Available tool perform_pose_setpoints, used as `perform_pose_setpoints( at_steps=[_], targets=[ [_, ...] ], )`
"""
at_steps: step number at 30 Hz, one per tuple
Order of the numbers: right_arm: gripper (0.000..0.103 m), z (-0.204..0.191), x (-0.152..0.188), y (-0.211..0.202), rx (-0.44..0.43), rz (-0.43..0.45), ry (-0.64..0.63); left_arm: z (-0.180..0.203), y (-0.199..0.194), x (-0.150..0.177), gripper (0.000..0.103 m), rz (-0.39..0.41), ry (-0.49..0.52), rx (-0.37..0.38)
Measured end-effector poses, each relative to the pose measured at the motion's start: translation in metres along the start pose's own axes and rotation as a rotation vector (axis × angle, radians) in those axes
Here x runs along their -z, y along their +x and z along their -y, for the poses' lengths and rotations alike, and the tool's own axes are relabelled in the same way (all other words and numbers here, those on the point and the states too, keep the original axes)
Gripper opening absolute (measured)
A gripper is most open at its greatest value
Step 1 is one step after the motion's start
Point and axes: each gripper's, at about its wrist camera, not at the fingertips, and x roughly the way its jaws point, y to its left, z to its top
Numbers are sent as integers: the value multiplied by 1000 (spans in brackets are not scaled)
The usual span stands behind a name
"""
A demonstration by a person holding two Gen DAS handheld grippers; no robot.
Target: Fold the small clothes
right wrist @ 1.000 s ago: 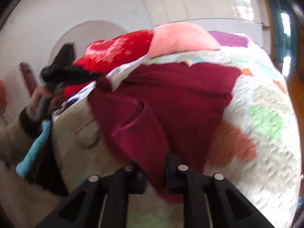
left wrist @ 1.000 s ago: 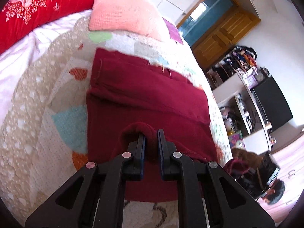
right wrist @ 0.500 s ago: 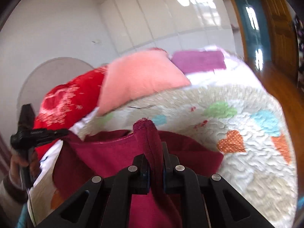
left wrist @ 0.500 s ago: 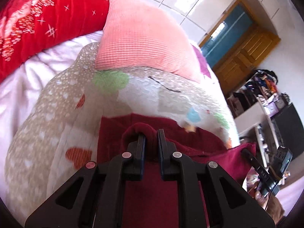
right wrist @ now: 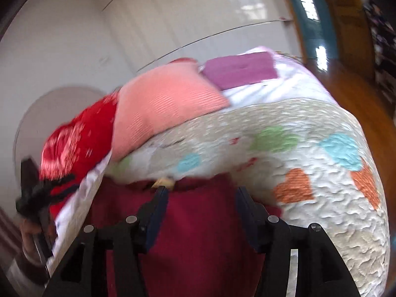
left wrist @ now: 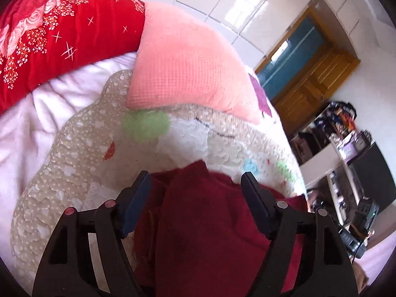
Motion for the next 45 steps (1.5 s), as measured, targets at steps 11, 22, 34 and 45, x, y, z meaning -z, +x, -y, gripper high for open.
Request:
perform_pose_setpoints(
  at_steps=[11,22,34,45],
  targets=[
    [52,17,8,106,224,-195,-74,-19,81,34,76,-186,3,-230],
    [52,-19,24,26,49,-133,-12,-21,27,54,76,-137,21,-213],
    [56,-62,37,48,-4,-242,-21,-17,-22,107,76,-106,109,-274],
    [57,-196,13,142,-215,-306,-28,-38,-15,125,76,-122,38,-142]
  ],
)
